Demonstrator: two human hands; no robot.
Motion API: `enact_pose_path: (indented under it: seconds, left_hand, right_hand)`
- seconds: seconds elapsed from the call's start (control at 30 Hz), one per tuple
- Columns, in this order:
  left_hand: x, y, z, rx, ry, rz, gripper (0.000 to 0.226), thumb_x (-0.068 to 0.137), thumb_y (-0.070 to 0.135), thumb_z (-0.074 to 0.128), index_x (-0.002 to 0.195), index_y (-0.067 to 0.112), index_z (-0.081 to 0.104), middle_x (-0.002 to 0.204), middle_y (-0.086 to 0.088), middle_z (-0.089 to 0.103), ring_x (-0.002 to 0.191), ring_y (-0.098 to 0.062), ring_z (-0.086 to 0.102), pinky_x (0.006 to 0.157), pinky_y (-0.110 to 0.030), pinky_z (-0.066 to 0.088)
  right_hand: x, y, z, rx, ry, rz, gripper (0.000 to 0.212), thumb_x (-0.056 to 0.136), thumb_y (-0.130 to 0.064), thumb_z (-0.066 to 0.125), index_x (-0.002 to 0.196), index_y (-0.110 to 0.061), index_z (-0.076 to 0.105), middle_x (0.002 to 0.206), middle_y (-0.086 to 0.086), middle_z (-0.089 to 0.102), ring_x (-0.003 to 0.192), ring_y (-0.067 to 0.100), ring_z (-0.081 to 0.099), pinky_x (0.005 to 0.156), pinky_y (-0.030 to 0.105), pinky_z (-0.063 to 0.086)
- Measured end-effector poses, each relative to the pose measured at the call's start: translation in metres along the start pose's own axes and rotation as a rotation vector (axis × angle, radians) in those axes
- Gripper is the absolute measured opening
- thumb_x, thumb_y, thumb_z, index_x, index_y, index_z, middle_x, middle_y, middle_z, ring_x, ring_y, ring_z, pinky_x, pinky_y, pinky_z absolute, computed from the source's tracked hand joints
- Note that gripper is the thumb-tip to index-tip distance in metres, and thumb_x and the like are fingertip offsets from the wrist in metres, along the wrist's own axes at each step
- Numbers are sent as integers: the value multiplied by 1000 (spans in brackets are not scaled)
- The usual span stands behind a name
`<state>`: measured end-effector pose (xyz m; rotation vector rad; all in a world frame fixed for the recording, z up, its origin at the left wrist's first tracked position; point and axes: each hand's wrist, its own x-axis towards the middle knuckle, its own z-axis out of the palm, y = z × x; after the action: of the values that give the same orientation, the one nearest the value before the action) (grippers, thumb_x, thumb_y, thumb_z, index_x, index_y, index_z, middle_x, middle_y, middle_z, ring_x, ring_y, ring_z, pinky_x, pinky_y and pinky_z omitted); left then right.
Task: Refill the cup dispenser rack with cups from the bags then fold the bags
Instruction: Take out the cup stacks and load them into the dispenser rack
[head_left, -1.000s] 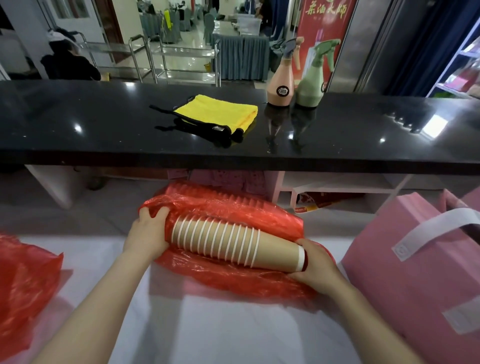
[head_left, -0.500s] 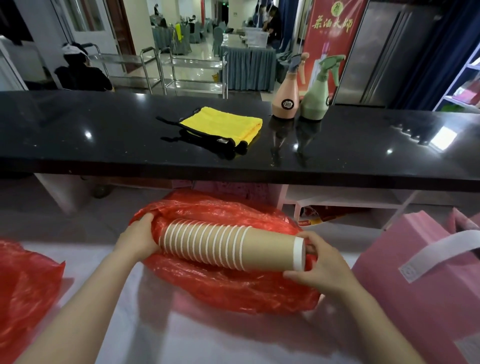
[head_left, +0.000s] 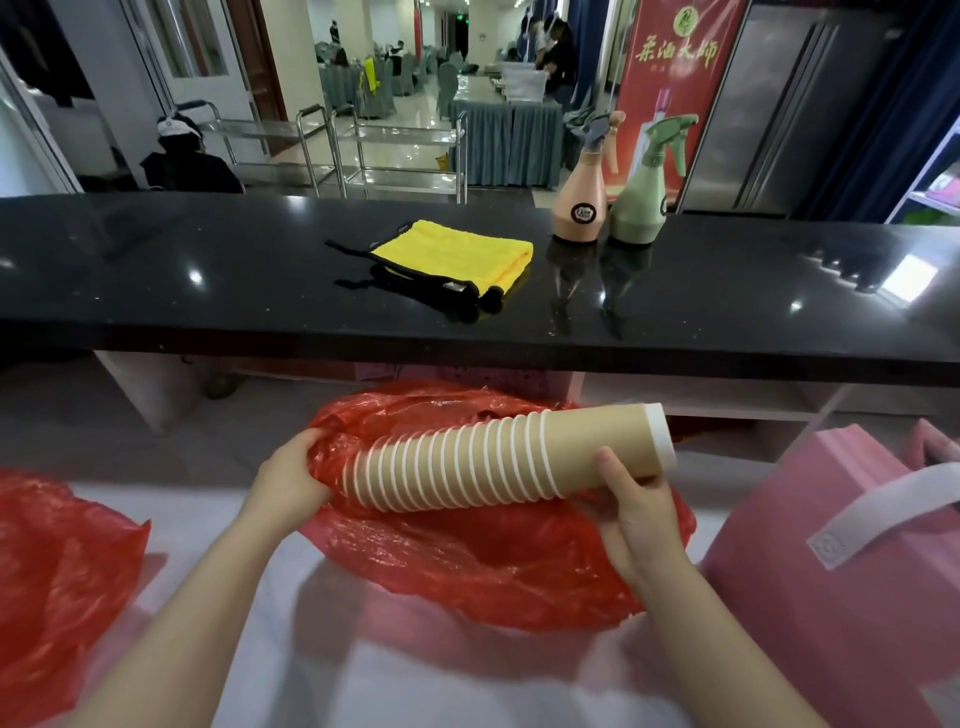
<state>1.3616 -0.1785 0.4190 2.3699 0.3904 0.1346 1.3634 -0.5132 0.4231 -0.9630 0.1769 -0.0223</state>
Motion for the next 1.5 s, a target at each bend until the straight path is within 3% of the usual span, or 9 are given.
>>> enact_pose_path:
  seconds: [0.23, 0.4, 0.53, 0.87, 1.03, 1.13, 1.27, 1.37, 1.5]
  left_hand:
    - [-3, 13, 4, -148, -83, 19, 75, 72, -2, 66, 141, 17, 43, 130, -8, 57, 114, -27, 57, 95, -42, 48]
    - [-1, 9, -5, -307, -66, -60, 77, 69, -12, 63, 136, 23, 47, 113, -1, 59, 87, -9, 60, 62, -23, 49]
    - [2, 7, -10, -379, -87, -104, 77, 69, -13, 64, 134, 24, 48, 101, 6, 60, 85, -13, 63, 56, -23, 50]
    - [-2, -8, 2, -285, 148, -97, 65, 72, 4, 75, 131, 16, 52, 121, -10, 62, 96, -24, 59, 79, -35, 48]
    - [-8, -7, 5, 416, 334, 31, 48, 73, 18, 74, 120, 24, 65, 122, -10, 61, 112, -39, 46, 93, -46, 41]
    - [-12, -4, 7, 582, 290, 140, 54, 75, 22, 73, 127, 30, 59, 140, -5, 48, 123, -35, 30, 100, -47, 27]
    - [-17, 1, 5, 523, 226, 345, 70, 72, 28, 78, 137, 27, 50, 152, 2, 35, 143, -36, 9, 113, -54, 5]
    - [-30, 8, -4, 384, 231, 442, 66, 72, 32, 72, 134, 29, 51, 152, 9, 32, 146, -33, 3, 112, -57, 2]
    - [-52, 21, -23, 47, 223, 359, 51, 75, 31, 56, 125, 41, 52, 142, 24, 32, 146, -23, 1, 113, -59, 0]
  right_hand:
    - [-4, 7, 10, 113, 6, 123, 67, 64, -23, 76, 126, -19, 52, 126, 11, 60, 112, 31, 60, 77, 59, 55]
    - [-4, 2, 10, 168, 12, 103, 65, 66, -24, 75, 127, -23, 51, 127, 11, 58, 113, 31, 59, 75, 58, 55]
    - [-5, -2, 10, 202, 25, 115, 75, 66, -26, 74, 136, -21, 45, 132, 13, 55, 115, 33, 57, 73, 56, 56]
    - [-9, -5, 0, 294, 76, 139, 72, 66, -32, 73, 133, -20, 48, 129, 14, 58, 108, 34, 61, 64, 52, 57]
    - [-10, -9, -7, 290, 63, 137, 71, 69, -37, 72, 134, -19, 50, 127, 14, 60, 110, 35, 61, 72, 55, 55]
    - [-11, -11, -8, 310, 52, 146, 71, 69, -40, 71, 133, -19, 50, 124, 13, 63, 109, 34, 62, 75, 56, 55]
    - [-11, -13, -5, 342, 28, 153, 68, 67, -41, 72, 127, -19, 53, 118, 13, 66, 101, 33, 67, 75, 55, 56]
    - [-9, -14, -4, 359, 2, 143, 64, 68, -40, 72, 126, -19, 53, 117, 13, 67, 97, 32, 69, 75, 56, 55]
    - [-9, -15, 6, 395, -33, 178, 65, 72, -39, 69, 130, -21, 49, 124, 12, 62, 105, 34, 65, 81, 63, 52]
